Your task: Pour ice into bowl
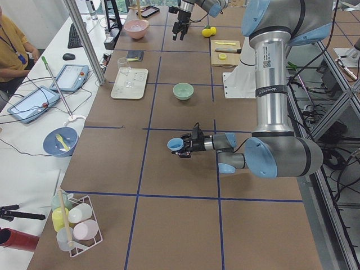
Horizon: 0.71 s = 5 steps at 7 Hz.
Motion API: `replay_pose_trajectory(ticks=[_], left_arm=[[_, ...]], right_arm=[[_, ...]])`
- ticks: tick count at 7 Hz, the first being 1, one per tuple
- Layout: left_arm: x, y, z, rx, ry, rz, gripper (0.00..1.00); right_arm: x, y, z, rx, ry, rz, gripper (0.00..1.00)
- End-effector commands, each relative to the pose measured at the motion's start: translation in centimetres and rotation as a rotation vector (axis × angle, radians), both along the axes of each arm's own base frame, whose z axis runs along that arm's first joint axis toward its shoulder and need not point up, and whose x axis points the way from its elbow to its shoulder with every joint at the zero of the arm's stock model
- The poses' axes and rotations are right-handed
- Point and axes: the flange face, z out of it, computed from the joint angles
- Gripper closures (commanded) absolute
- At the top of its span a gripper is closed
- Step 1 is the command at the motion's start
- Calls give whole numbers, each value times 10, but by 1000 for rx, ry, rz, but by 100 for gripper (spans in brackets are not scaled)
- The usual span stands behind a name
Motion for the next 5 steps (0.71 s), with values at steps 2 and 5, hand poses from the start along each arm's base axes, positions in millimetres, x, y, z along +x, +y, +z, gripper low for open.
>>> replay_pose_trajectory(ticks=[2,5], left_arm=[[12,4,-106,243,-248,123,100],[119,-4,-230,437,-504,140,100]], right_arm=[[8,-1,1,-3,-3,2,0],[29,-12,20,-45,6,-1,0]])
